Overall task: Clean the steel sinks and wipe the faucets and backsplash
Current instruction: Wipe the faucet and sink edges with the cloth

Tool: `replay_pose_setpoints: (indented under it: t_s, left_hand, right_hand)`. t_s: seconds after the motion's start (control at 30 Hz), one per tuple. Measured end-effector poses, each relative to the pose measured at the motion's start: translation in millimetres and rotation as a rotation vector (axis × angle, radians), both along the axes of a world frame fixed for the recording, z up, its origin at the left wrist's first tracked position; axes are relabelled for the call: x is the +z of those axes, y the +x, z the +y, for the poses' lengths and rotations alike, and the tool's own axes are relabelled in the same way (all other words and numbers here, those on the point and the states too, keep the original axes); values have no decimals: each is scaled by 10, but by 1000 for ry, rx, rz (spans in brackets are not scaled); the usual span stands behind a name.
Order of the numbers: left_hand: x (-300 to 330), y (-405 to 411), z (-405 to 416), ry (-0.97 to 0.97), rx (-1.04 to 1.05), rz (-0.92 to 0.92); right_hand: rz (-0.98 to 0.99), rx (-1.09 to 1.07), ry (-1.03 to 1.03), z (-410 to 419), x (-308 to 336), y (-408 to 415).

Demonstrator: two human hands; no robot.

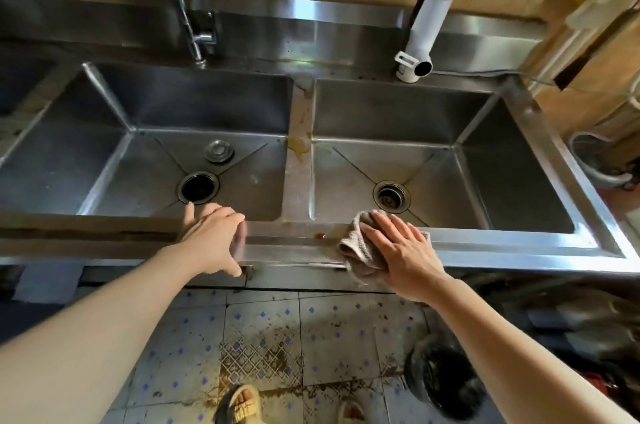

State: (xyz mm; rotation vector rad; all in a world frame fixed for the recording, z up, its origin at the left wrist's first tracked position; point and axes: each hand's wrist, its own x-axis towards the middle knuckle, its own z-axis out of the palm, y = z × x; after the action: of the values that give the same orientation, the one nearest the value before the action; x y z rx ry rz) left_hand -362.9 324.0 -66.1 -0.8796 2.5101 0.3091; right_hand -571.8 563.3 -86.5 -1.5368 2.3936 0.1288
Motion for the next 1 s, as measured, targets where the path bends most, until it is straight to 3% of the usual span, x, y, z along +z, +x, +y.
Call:
replay_pose_setpoints:
  t_s: [0.23,0.5,0.63,0.83,1.0]
  left_hand:
    - [-151,97,-222,39,-45,150]
    - [-143,119,-213,18,-48,159]
    - [-172,128,-238,-2,-77,141]
    - [-53,117,-340,139,-103,109]
    - [48,16,-570,351,-5,73]
  right_hand:
    - [77,-203,89,-113,-10,225]
    - [-52,-72,-39,-1173,-18,1283]
    - [-150,-38,-9,-1343,4,1319]
    - [-188,-76,-21,-996,-7,1057]
    - [-122,-137,-31,-1254,-143,880]
